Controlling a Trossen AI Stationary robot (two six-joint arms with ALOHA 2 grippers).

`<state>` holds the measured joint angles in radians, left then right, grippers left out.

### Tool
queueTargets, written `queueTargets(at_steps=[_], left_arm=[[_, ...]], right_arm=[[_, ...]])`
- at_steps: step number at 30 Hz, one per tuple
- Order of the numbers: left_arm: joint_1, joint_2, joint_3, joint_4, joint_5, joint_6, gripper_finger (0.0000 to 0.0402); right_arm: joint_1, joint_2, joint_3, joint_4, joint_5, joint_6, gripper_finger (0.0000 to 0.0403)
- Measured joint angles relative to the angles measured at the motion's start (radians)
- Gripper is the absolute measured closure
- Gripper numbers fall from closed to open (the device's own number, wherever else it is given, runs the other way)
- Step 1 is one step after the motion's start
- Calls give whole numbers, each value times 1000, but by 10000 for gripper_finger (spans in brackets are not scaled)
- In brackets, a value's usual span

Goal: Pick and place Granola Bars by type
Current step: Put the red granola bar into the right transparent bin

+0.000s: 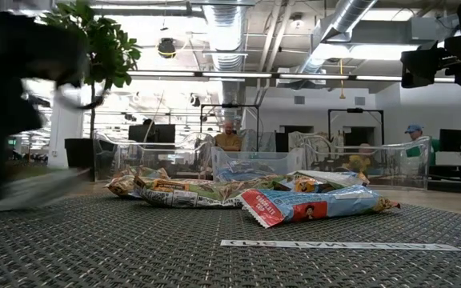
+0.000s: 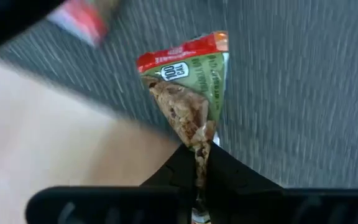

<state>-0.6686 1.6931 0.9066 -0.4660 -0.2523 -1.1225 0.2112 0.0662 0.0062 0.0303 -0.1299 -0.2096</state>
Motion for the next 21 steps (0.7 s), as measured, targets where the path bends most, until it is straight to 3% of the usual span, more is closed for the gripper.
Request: queueTargets(at_steps=[11,14,21], left_arm=[[96,-3,135,-105,-253,25,396],[132,-3,160,-55,-292,88,396],[206,-5,212,158,-397,310,398]], right_arm=[[0,0,0,0,0,0,154],[0,0,0,0,0,-6,154],[0,0,0,7,0,-185,154]])
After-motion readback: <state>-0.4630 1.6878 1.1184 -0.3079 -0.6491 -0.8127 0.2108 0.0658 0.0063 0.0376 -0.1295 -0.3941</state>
